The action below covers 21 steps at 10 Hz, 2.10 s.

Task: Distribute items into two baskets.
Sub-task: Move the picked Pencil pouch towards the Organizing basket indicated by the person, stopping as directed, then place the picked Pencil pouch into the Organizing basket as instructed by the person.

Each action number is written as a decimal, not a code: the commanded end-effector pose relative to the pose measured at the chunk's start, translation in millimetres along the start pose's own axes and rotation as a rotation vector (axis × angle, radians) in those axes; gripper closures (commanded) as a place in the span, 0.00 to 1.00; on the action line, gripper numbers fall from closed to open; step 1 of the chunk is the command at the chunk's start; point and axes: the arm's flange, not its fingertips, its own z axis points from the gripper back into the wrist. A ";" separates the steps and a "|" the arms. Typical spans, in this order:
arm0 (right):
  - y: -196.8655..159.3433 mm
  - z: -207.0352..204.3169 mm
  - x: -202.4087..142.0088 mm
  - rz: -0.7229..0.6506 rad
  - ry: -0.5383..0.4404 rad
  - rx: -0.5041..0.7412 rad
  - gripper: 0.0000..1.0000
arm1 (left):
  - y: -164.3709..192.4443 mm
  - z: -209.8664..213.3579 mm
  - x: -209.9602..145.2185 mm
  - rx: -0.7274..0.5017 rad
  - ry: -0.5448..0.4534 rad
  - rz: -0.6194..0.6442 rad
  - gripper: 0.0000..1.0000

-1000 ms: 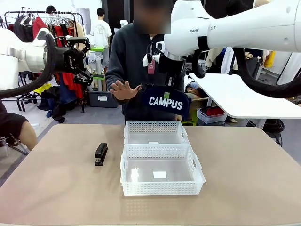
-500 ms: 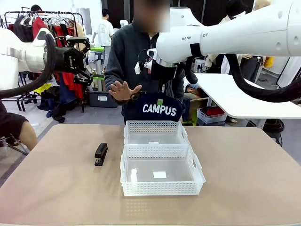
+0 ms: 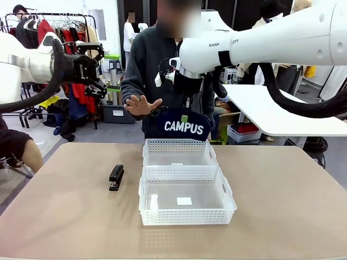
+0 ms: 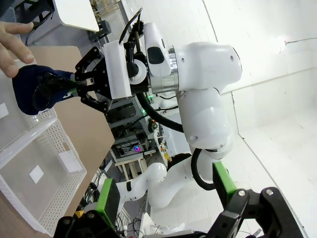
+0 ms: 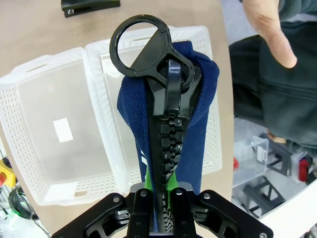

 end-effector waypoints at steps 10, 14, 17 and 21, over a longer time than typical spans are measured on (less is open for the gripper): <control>-0.2 2.1 0.4 0.001 -0.006 -0.008 1.00 | -2.5 0.8 -0.3 0.001 -0.006 -0.003 0.00; -0.2 2.1 0.4 0.001 -0.006 -0.008 1.00 | -2.5 0.8 -0.3 0.001 -0.006 -0.003 0.00; -0.2 2.1 0.4 0.001 -0.006 -0.008 1.00 | -2.5 0.8 -0.3 0.001 -0.006 -0.003 0.00; -0.2 2.1 0.4 0.001 -0.006 -0.008 1.00 | -2.5 0.8 -0.3 0.001 -0.006 -0.003 0.00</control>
